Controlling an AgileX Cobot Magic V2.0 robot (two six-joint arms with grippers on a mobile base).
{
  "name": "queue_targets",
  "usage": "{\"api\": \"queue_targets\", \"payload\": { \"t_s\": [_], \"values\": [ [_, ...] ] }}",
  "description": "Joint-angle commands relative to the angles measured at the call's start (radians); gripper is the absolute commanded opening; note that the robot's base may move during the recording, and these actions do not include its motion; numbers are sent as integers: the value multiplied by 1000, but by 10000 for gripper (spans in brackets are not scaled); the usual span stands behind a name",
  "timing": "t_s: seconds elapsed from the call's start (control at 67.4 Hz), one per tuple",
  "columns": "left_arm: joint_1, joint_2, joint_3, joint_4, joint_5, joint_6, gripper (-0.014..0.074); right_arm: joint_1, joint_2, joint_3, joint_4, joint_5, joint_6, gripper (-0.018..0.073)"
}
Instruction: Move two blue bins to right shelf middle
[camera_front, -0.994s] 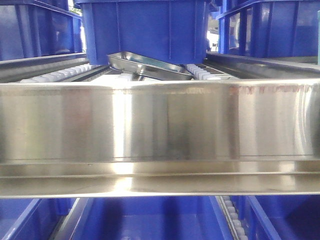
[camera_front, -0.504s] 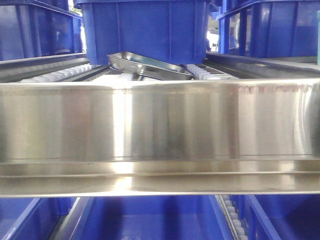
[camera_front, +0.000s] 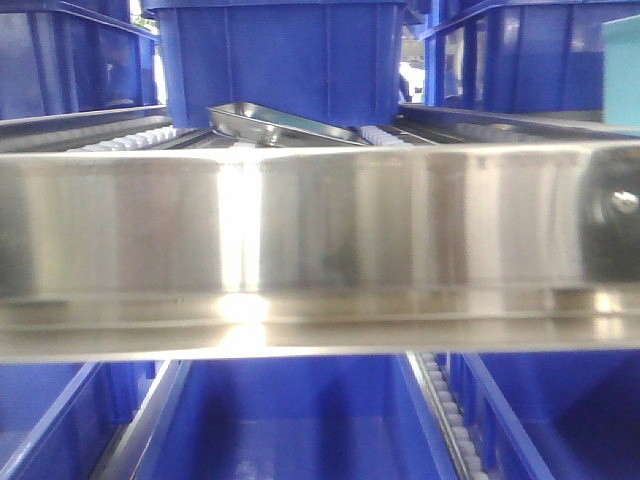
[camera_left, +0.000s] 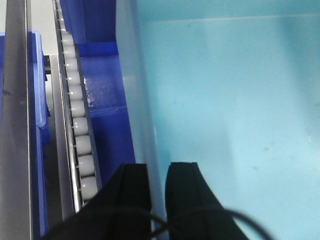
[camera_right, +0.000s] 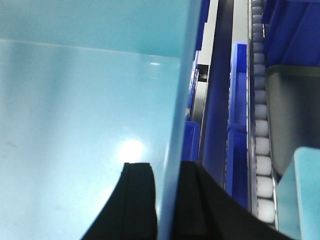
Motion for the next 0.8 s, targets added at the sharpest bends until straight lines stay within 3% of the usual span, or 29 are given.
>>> {"api": "queue_targets", "payload": {
  "t_s": [0.0,0.786],
  "values": [
    [0,-15,-14,-40,-18,14,-111,-5,-13,-13,-7,-40,-25,-151],
    [0,-15,-14,-40,-18,14,-111,-5,-13,-13,-7,-41,-25,-151]
  ]
}}
